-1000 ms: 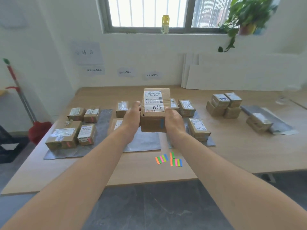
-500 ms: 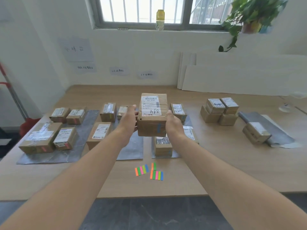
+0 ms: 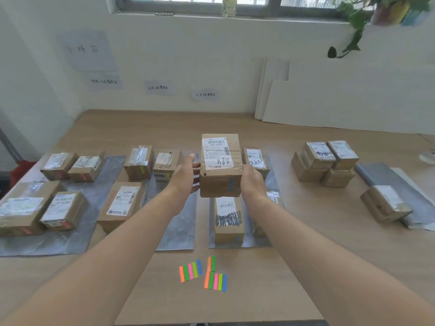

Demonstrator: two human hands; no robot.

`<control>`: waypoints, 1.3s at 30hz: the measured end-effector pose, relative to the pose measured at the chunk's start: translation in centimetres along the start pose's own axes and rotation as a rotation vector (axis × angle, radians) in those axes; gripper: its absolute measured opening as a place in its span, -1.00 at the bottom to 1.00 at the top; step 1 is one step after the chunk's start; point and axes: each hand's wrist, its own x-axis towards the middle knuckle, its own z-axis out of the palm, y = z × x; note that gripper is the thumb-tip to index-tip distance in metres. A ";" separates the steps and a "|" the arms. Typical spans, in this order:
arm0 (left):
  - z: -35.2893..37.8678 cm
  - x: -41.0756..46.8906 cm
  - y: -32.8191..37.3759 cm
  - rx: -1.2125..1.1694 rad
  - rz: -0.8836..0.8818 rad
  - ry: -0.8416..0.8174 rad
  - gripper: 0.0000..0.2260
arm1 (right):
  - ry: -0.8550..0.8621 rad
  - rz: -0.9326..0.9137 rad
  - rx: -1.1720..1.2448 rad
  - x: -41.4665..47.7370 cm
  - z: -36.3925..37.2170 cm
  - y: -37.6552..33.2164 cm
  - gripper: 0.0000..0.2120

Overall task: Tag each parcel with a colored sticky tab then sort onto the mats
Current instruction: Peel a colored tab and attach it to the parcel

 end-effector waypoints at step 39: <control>7.3 29.9 -4.2 -0.092 -0.199 0.022 -0.66 | 0.056 0.264 0.220 29.5 5.0 3.8 -0.58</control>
